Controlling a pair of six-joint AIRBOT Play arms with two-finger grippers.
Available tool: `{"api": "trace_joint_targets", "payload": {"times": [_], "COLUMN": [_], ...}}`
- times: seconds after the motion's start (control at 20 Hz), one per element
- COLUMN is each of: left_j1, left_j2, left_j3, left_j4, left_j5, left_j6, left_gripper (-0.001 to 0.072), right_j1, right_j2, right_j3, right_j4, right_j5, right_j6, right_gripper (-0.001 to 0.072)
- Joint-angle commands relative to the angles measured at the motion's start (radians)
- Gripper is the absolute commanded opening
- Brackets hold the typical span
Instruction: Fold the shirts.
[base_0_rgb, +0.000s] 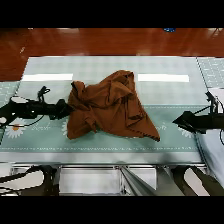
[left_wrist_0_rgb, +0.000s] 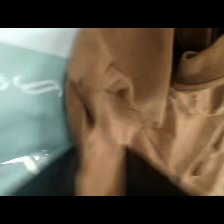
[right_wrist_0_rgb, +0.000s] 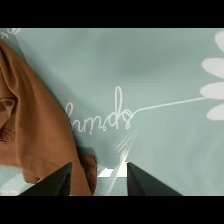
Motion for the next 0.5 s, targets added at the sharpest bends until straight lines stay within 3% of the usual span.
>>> {"api": "trace_joint_targets", "payload": {"times": [0.0, 0.45], "left_j1": [-0.056, -0.052], "left_j2": [-0.025, -0.024], "left_j3": [0.037, 0.089], "left_j4": [-0.014, -0.014], "left_j5": [0.008, -0.024], "left_j6": [0.004, 0.012], "left_gripper": [0.002, 0.002], "right_j1": [-0.002, 0.0], "right_j2": [0.011, -0.017], "right_j3": [-0.014, -0.177], "right_j4": [-0.024, -0.029], "right_j5": [0.037, 0.064], "right_j6": [-0.004, -0.038], "right_gripper": [0.0402, 0.0402]}}
